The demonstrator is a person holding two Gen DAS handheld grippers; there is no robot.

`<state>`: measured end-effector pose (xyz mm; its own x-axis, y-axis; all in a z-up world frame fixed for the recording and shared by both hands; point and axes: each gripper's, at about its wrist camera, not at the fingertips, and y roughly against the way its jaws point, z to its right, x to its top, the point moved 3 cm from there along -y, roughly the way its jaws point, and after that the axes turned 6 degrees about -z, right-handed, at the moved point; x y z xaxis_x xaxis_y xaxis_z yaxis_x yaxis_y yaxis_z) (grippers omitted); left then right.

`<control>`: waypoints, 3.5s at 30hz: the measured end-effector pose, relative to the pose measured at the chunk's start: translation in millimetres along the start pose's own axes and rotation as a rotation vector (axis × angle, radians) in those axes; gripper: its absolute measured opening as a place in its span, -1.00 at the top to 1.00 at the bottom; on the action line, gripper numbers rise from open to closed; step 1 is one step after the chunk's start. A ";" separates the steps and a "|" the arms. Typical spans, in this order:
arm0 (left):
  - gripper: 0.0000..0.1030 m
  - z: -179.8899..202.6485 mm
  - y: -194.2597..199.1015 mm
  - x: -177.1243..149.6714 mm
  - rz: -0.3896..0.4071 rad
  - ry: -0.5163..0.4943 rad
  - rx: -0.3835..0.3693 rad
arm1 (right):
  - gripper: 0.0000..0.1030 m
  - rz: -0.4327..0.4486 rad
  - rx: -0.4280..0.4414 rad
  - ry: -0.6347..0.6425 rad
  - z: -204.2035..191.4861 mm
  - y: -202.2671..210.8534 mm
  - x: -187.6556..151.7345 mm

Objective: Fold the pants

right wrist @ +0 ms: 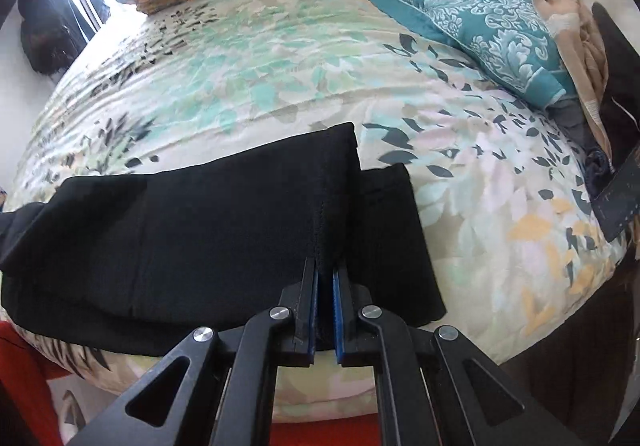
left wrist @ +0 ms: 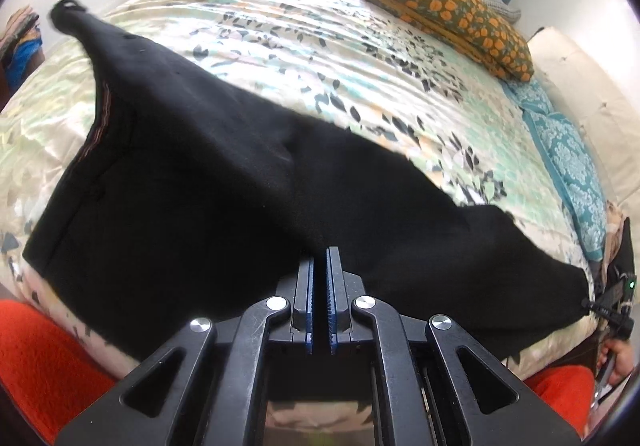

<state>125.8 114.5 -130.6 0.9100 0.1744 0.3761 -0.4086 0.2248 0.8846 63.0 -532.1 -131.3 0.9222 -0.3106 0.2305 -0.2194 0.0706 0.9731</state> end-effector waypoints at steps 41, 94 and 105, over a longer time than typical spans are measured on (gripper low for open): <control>-0.21 -187.3 58.9 -10.3 0.051 0.535 0.163 | -0.19 0.113 0.236 0.108 -116.3 51.6 -41.6; 0.42 -201.5 43.2 -13.6 -0.032 0.413 0.317 | 0.70 0.103 0.297 1.096 -475.8 -10.2 -162.0; -0.20 -193.0 96.7 -10.8 0.122 0.426 0.434 | -0.91 0.308 -0.006 0.565 -408.3 65.3 -108.9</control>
<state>63.0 319.4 -102.3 0.7141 0.5621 0.4172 -0.3605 -0.2156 0.9075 78.3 -106.7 -91.7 0.8434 0.2719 0.4634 -0.5003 0.0830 0.8619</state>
